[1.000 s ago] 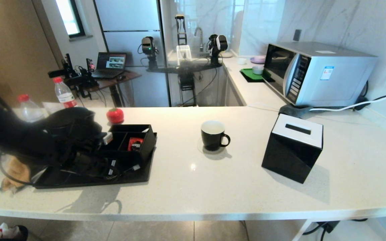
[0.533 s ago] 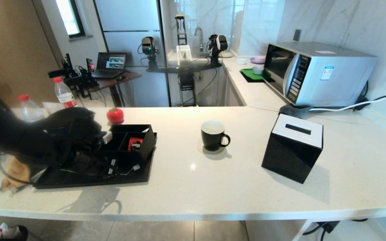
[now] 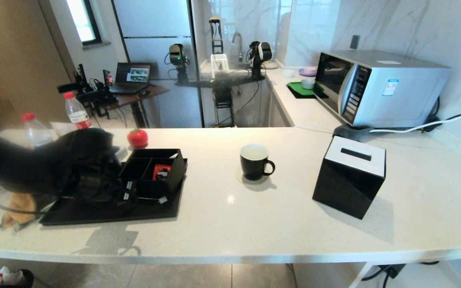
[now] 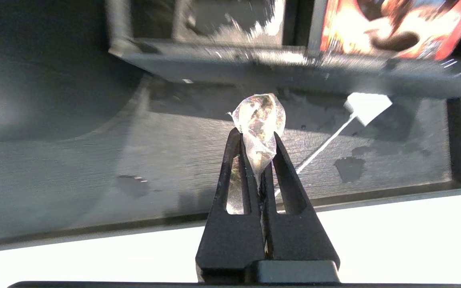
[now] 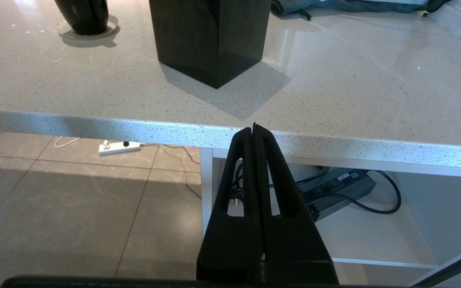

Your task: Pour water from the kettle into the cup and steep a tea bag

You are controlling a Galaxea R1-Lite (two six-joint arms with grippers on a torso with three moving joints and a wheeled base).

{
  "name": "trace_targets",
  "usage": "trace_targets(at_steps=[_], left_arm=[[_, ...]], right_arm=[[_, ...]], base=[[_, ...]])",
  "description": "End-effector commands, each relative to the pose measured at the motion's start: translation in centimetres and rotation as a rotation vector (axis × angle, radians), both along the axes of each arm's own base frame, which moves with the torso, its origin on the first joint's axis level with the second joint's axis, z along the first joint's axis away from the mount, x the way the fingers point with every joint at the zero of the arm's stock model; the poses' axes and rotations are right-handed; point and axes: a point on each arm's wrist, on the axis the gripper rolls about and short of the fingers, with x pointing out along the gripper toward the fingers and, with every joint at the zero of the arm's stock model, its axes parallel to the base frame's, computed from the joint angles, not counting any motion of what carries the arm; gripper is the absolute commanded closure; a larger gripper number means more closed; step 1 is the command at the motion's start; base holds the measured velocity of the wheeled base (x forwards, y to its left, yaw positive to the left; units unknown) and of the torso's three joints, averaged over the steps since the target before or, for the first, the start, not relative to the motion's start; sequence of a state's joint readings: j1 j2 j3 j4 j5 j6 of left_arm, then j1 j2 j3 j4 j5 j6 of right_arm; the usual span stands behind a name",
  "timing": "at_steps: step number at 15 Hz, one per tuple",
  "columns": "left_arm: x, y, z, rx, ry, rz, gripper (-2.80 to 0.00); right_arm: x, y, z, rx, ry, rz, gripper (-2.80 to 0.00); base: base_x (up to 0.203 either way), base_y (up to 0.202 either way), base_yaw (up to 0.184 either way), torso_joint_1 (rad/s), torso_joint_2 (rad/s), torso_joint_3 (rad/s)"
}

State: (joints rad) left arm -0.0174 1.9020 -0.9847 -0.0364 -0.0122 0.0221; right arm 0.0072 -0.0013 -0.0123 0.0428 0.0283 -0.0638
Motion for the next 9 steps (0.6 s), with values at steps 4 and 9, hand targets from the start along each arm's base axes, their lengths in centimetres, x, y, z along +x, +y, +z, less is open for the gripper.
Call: trace_targets(at_steps=[4,9], left_arm=[[-2.0,-0.6,4.7,0.022,-0.146,0.001,0.00],[-5.0,-1.5,9.5,0.019,-0.313,-0.025,0.00]], right_arm=[[0.0,0.0,0.0,-0.001,0.002,0.001,0.00],[0.0,0.0,0.0,-0.001,0.002,0.001,0.00]], base=[[0.000,0.000,0.000,0.000,0.00,0.000],[0.000,0.000,0.000,0.000,0.00,0.000]])
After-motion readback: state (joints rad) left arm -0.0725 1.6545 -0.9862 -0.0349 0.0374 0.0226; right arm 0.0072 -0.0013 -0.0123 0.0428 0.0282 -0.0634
